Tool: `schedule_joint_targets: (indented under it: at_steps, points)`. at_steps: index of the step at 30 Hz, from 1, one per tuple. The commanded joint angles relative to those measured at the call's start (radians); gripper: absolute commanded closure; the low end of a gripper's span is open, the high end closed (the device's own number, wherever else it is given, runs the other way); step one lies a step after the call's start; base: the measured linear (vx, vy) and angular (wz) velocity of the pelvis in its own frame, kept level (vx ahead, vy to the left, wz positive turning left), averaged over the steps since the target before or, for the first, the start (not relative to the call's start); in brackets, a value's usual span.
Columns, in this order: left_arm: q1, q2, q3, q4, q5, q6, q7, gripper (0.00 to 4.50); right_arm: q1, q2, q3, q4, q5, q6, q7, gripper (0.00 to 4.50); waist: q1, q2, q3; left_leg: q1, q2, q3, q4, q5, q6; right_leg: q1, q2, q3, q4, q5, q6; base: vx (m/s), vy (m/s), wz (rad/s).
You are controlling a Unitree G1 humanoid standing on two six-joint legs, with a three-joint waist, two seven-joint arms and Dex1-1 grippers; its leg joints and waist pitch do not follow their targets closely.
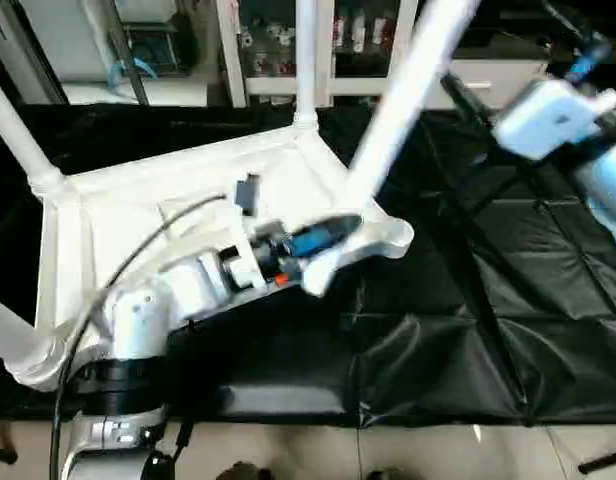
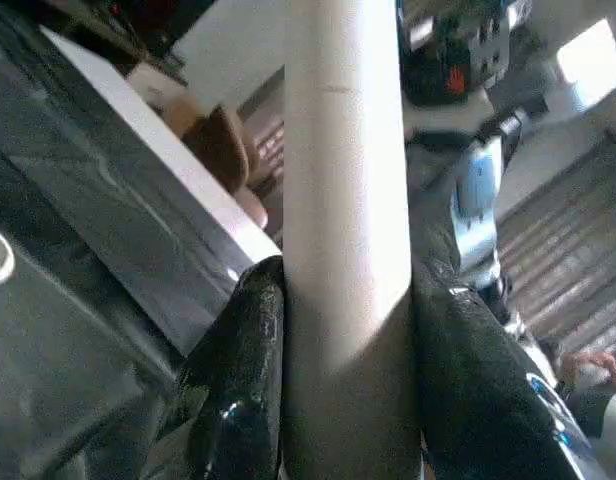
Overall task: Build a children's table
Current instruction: Insert table leg to table base
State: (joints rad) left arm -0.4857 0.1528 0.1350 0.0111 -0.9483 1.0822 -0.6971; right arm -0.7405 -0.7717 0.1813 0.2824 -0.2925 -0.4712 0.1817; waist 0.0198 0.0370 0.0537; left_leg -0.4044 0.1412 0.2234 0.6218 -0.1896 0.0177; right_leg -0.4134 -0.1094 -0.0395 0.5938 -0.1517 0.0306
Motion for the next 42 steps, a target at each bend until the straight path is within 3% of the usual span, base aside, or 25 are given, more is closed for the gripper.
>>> schedule_joint_targets:
  at_steps: [1, 4, 7, 9, 11, 13, 15, 17, 18, 20, 22, 24, 33, 41, 42]
  points:
    - [-0.034, 0.017, -0.033, -0.007, 0.008, 0.019, -0.026, 3.04, -0.046, -0.015, 0.048, 0.087, -0.096, -0.056, -0.016, 0.0, -0.013, -0.023, -0.068, 0.037, 0.064, -0.041, -0.07, -0.294, 0.039, 0.035, -0.023, 0.019, -0.071, -0.321, -0.218, 0.0, 0.0, 0.0]
    - [-0.042, 0.033, -0.053, -0.002, 0.015, 0.026, -0.043, 3.04, -0.09, -0.02, 0.086, 0.175, -0.162, -0.097, -0.029, 0.0, -0.026, -0.018, -0.066, 0.039, 0.065, -0.045, -0.071, -0.338, 0.026, 0.033, -0.021, 0.017, -0.072, -0.34, -0.209, 0.0, 0.0, 0.0]
    - [-0.059, 0.072, -0.088, 0.003, 0.024, 0.042, -0.073, 3.04, -0.169, -0.024, 0.157, 0.334, -0.287, -0.131, -0.08, 0.0, -0.041, -0.01, -0.069, 0.038, 0.062, -0.047, -0.07, -0.348, 0.017, 0.03, -0.016, 0.013, -0.066, -0.297, -0.24, 0.0, 0.0, 0.0]
    - [-0.061, 0.08, -0.095, 0.002, 0.026, 0.045, -0.079, 3.04, -0.184, -0.024, 0.169, 0.359, -0.307, -0.135, -0.088, 0.0, -0.045, -0.015, -0.067, 0.034, 0.061, -0.045, -0.068, -0.365, 0.023, 0.036, -0.021, 0.015, -0.066, -0.292, -0.24, 0.0, 0.0, 0.0]
    - [-0.074, 0.094, -0.101, 0.011, 0.031, 0.045, -0.093, 3.04, -0.223, -0.026, 0.2, 0.433, -0.362, -0.151, -0.109, 0.0, -0.052, -0.011, -0.069, 0.032, 0.062, -0.048, -0.067, -0.358, 0.026, 0.038, -0.021, 0.014, -0.064, -0.289, -0.242, 0.0, 0.0, 0.0]
    - [-0.085, 0.095, -0.1, 0.022, 0.034, 0.042, -0.096, 3.04, -0.237, -0.027, 0.204, 0.463, -0.375, -0.17, -0.119, 0.0, -0.058, -0.019, -0.07, 0.032, 0.061, -0.045, -0.062, -0.356, 0.033, 0.038, -0.024, 0.016, -0.066, -0.287, -0.25, 0.0, 0.0, 0.0]
    - [-0.102, 0.096, -0.098, 0.041, 0.041, 0.029, -0.1, 3.04, -0.254, -0.027, 0.205, 0.5, -0.385, -0.194, -0.136, 0.0, -0.062, -0.008, -0.07, 0.033, 0.06, -0.045, -0.061, -0.351, 0.042, 0.039, -0.021, 0.014, -0.063, -0.27, -0.262, 0.0, 0.0, 0.0]
    - [-0.109, 0.096, -0.098, 0.05, 0.04, 0.025, -0.103, 3.04, -0.271, -0.026, 0.214, 0.534, -0.395, -0.204, -0.149, 0.0, -0.067, -0.011, -0.07, 0.031, 0.061, -0.045, -0.061, -0.354, 0.043, 0.04, -0.021, 0.013, -0.063, -0.265, -0.266, 0.0, 0.0, 0.0]
    - [-0.111, 0.098, -0.103, 0.053, 0.041, 0.023, -0.109, 3.04, -0.28, -0.025, 0.221, 0.554, -0.402, -0.206, -0.155, 0.0, -0.072, -0.007, -0.069, 0.032, 0.06, -0.045, -0.061, -0.361, 0.044, 0.039, -0.019, 0.012, -0.063, -0.262, -0.271, 0.0, 0.0, 0.0]
    - [-0.109, 0.099, -0.113, 0.055, 0.047, 0.02, -0.115, 3.04, -0.289, -0.021, 0.223, 0.577, -0.409, -0.214, -0.164, 0.0, -0.079, -0.008, -0.07, 0.031, 0.06, -0.046, -0.06, -0.366, 0.05, 0.041, -0.021, 0.011, -0.062, -0.258, -0.277, 0.0, 0.0, 0.0]
    - [-0.105, 0.103, -0.127, 0.054, 0.062, 0.011, -0.123, 3.04, -0.292, -0.015, 0.222, 0.596, -0.393, -0.243, -0.141, 0.35, -0.081, -0.006, -0.072, 0.031, 0.062, -0.047, -0.06, -0.366, 0.053, 0.042, -0.021, 0.011, -0.062, -0.249, -0.281, 0.0, 0.0, 0.0]
    - [-0.104, 0.102, -0.132, 0.058, 0.068, 0.005, -0.125, 3.04, -0.291, -0.013, 0.22, 0.605, -0.385, -0.264, -0.129, 0.38, -0.087, -0.002, -0.071, 0.031, 0.062, -0.047, -0.059, -0.374, 0.054, 0.042, -0.02, 0.01, -0.062, -0.247, -0.283, 0.0, 0.0, 0.0]
    - [-0.117, 0.094, -0.129, 0.088, 0.092, -0.024, -0.129, 3.04, -0.3, -0.018, 0.234, 0.663, -0.392, -0.333, -0.121, 1.23, -0.107, -0.006, -0.07, 0.029, 0.062, -0.048, -0.058, -0.401, 0.059, 0.043, -0.02, 0.007, -0.065, -0.27, -0.287, 0.0, 0.0, 0.0]
    - [-0.122, 0.092, -0.13, 0.106, 0.114, -0.048, -0.112, 3.04, -0.295, -0.013, 0.234, 0.684, -0.393, -0.356, -0.113, 1.79, -0.108, -0.006, -0.072, 0.029, 0.062, -0.048, -0.058, -0.395, 0.063, 0.042, -0.022, 0.008, -0.064, -0.264, -0.29, 0.0, 0.0, 0.0]
    - [-0.138, 0.08, -0.108, 0.13, 0.117, -0.039, -0.072, 2.48, -0.297, -0.01, 0.235, 0.693, -0.394, -0.36, -0.113, 1.9, -0.108, -0.008, -0.072, 0.028, 0.061, -0.047, -0.056, -0.395, 0.067, 0.042, -0.02, 0.007, -0.063, -0.262, -0.293, 0.0, 0.0, 0.0]
